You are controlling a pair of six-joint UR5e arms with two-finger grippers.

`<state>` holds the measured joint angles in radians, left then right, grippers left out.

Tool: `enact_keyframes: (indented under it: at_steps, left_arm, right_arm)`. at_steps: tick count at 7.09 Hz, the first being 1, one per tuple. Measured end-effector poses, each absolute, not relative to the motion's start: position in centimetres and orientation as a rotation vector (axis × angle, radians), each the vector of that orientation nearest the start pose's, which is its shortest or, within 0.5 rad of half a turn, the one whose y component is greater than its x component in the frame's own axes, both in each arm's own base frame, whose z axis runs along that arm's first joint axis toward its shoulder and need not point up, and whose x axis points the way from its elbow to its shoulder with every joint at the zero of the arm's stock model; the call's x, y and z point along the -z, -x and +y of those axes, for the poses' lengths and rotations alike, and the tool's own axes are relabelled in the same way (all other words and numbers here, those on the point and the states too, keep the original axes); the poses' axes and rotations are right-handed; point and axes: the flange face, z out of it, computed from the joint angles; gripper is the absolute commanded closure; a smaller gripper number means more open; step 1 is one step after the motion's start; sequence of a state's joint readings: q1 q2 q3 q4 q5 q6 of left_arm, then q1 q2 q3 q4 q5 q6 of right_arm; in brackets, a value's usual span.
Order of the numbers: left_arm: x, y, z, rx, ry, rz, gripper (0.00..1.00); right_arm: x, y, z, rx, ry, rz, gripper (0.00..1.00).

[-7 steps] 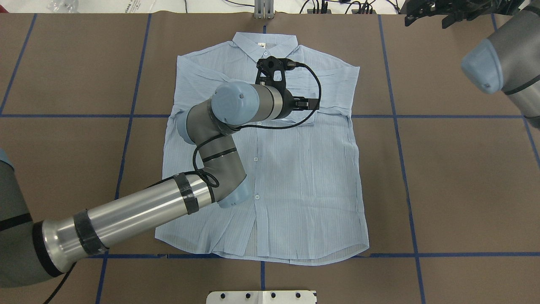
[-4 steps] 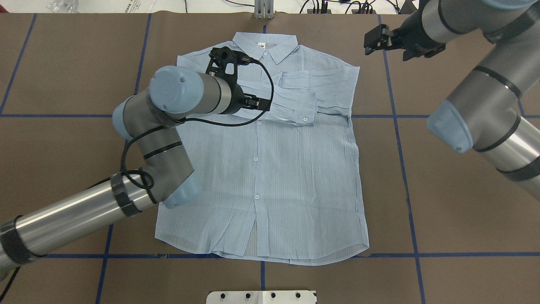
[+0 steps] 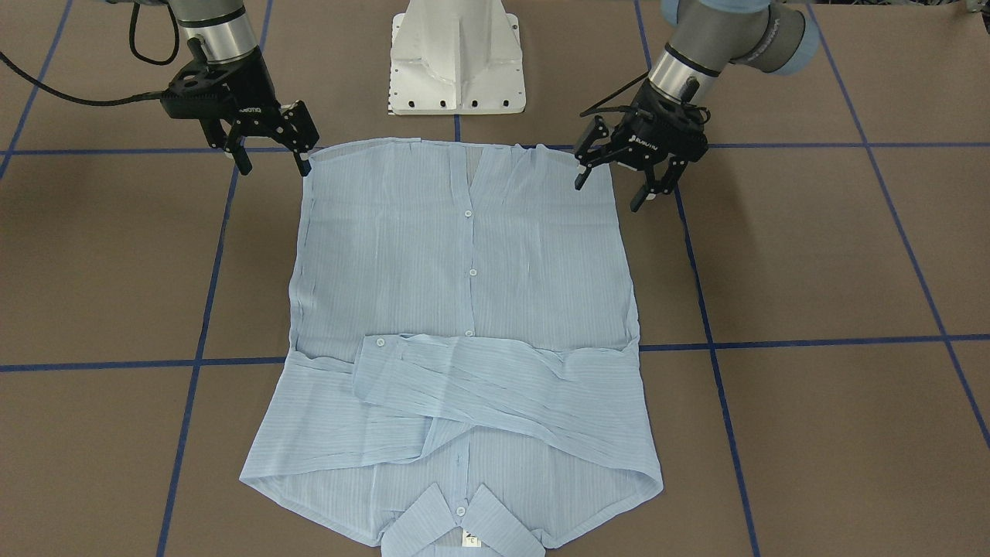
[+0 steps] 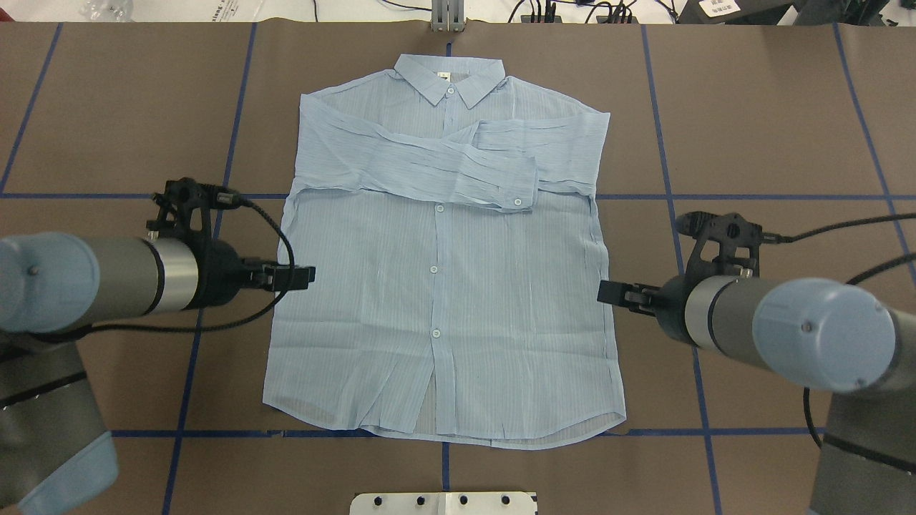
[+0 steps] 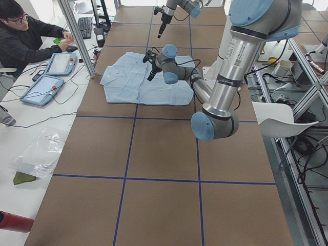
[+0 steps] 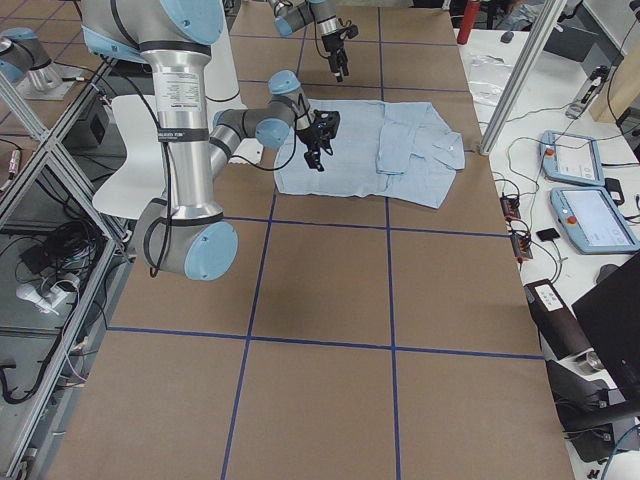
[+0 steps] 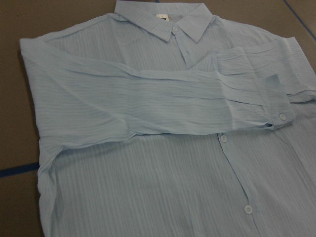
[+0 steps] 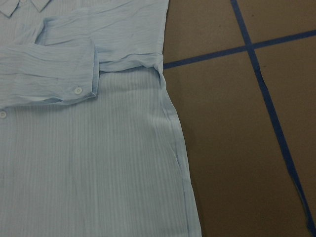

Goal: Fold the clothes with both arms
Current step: 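Release the sleeve and move both grippers to the shirt hem corners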

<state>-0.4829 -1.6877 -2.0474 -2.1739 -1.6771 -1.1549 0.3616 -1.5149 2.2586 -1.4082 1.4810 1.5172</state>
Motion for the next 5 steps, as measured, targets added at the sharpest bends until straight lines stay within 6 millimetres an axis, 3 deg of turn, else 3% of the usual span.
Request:
enact_keyframes:
  at_steps: [1, 2, 3, 5]
  left_arm:
    - [-32.5, -39.7, -30.4, 0.020, -0.365, 1.109, 0.00]
    - [-34.2, -40.7, -27.3, 0.038, -0.310, 1.087, 0.06]
    - [-35.7, -41.6, -25.1, 0.045, -0.266, 1.062, 0.19]
    - [-37.6, -43.5, -22.8, 0.069, -0.203, 1.032, 0.52]
  right_arm:
    - [-30.7, 38.2, -26.5, -0.329, -0.278, -0.870, 0.00]
    - [-30.7, 38.6, -25.1, -0.329, -0.285, -0.875, 0.00]
    - [-30.6, 38.8, -24.6, -0.330, -0.289, -0.878, 0.00]
    - [-30.5, 38.8, -24.3, -0.331, -0.293, -0.881, 0.00]
